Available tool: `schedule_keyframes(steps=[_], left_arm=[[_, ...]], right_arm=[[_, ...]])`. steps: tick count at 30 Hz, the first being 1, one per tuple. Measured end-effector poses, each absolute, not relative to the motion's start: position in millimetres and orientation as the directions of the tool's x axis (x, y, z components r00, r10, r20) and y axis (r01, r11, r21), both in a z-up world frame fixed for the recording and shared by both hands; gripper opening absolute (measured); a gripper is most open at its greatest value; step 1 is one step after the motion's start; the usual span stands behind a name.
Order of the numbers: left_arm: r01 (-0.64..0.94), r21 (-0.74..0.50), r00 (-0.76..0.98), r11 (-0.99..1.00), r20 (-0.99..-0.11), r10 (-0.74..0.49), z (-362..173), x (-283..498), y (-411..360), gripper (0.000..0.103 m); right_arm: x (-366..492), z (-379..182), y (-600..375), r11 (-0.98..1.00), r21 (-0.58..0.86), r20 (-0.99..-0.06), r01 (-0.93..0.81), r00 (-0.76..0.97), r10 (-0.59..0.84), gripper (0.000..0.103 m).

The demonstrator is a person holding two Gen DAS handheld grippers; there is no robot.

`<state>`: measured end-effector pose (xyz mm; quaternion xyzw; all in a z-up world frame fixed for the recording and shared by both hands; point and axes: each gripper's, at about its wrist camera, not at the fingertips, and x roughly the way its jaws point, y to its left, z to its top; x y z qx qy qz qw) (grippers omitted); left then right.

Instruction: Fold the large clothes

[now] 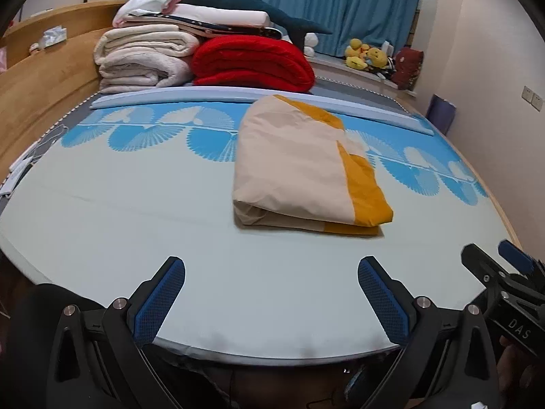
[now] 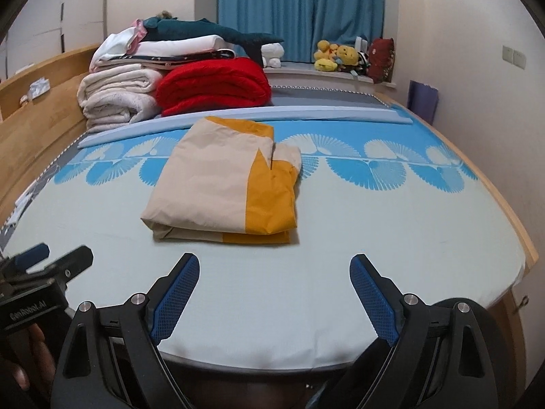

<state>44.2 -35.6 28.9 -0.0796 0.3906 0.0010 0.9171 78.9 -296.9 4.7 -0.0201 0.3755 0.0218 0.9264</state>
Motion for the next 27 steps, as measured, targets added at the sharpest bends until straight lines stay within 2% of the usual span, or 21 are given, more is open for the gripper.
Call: schedule_keyframes(steps=[5,9,27], left_arm=[[-0.074,-0.103,0.709,0.992,-0.705,-0.02,26.2,49.8,-37.5,0.101],[-0.082,-0.104,0.687,0.991,-0.726,-0.019,18.7,52.1,-34.4,0.101],[-0.102,-0.122,0.692,0.987,-0.722,-0.018,18.1,51.6,-26.6,0.101]], right_arm=[[81.3,3.2,-294.6,0.998,-0.031,-0.69,-0.059,0.724,0.022,0.09],[82.6,-0.8,-292.7,0.998,-0.027,-0.697,-0.058,0.717,0.023,0.09],[83.4,-1.0,-281.8,0.995,-0.046,-0.687,-0.084,0.726,0.029,0.09]])
